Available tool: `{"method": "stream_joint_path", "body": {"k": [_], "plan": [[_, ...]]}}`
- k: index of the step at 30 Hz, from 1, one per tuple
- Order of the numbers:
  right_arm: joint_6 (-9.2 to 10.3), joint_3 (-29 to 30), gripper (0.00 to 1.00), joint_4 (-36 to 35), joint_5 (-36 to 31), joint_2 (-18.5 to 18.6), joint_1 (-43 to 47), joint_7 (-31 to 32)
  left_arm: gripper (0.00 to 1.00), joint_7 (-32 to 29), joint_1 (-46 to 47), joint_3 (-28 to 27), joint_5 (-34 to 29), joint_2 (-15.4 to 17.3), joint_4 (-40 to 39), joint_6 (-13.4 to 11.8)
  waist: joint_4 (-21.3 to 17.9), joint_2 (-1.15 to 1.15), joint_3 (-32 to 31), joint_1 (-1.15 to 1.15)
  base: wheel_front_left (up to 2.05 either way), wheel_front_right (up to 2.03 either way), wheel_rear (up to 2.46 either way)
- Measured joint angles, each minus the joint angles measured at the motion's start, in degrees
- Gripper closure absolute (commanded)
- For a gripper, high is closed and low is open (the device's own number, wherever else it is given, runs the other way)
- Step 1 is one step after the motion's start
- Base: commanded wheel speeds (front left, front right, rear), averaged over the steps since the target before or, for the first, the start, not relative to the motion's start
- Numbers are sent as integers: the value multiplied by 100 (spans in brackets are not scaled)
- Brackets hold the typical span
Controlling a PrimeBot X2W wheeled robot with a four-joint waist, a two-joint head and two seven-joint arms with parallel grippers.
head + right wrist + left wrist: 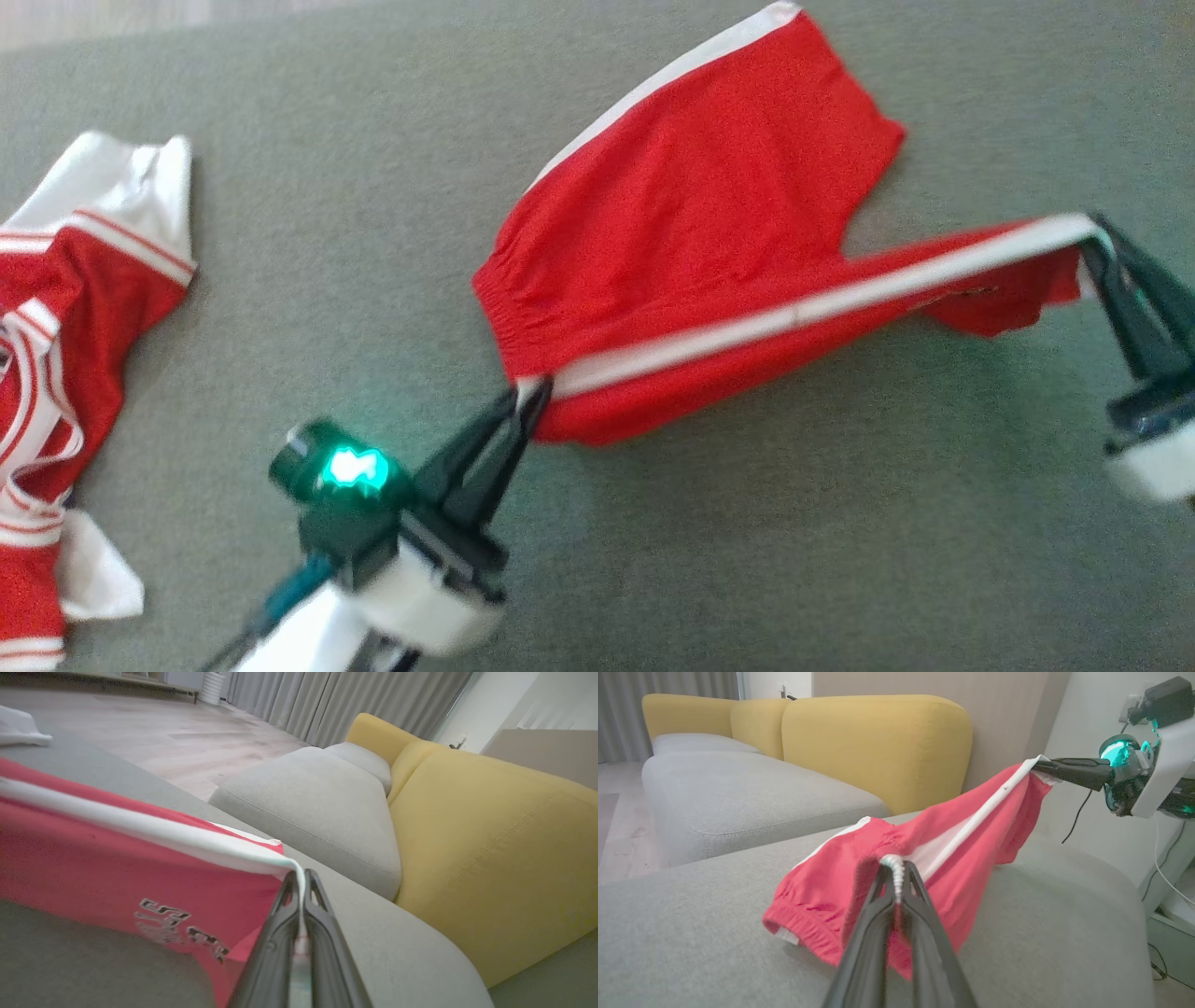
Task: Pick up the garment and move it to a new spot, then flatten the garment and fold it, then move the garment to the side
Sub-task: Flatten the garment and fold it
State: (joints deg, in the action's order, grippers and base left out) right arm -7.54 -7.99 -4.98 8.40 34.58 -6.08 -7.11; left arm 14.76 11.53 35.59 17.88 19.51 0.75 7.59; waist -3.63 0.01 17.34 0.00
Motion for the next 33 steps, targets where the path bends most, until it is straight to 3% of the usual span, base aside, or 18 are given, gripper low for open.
{"method": "stream_joint_path", "body": {"k": [9, 18, 25, 26, 27, 28, 29, 30, 31, 33], "plan": [[0, -1580, 100, 1022, 533, 1127, -2050, 357, 100, -1, 1390, 180, 695, -504, 824, 0, 514, 0, 472, 1, 0, 0, 0], [0, -3354, 100, 2185, 725, 1306, -4174, 243, 100, -1, 2192, 420, 1177, -733, 1523, 0, 885, 0, 884, 1, 0, 0, 0], [0, -4292, 100, 3051, 845, 1284, -5199, 52, 100, -1, 2542, 606, 1432, -833, 1666, 0, 1072, 0, 1083, 1, 0, 0, 0], [0, -4408, 90, 3185, 892, 1262, -5324, 3, 100, -1, 2601, 635, 1471, -853, 1699, 0, 1097, -1, 1106, 1, 0, 0, 0], [0, -4509, 72, 3305, 950, 1226, -5428, -32, 100, -1, 2647, 641, 1486, -872, 1720, 0, 1115, 0, 1126, 1, 0, 0, 0], [0, -4612, 52, 3430, 1010, 1171, -5521, -64, 83, -1, 2696, 636, 1482, -891, 1746, 0, 1128, 0, 1143, 0, 0, 0, 0], [0, -4704, 10, 3555, 1063, 1101, -5606, -112, 71, -1, 2735, 633, 1475, -905, 1757, 0, 1135, 0, 1157, 0, 0, 0, 0], [0, -4775, 0, 3671, 1099, 1029, -5677, -186, 56, -1, 2763, 632, 1445, -912, 1771, 0, 1135, 0, 1165, 0, 0, 0, 0], [0, -4819, 0, 3794, 1112, 944, -5738, -260, 5, -1, 2780, 632, 1421, -920, 1794, 0, 1128, 0, 1169, 1, 0, 0, 0], [0, -4851, 0, 4057, 1111, 776, -5851, -435, 0, -1, 2787, 599, 1378, -943, 1852, 0, 1106, 0, 1166, 0, 0, 0, 0]]}}
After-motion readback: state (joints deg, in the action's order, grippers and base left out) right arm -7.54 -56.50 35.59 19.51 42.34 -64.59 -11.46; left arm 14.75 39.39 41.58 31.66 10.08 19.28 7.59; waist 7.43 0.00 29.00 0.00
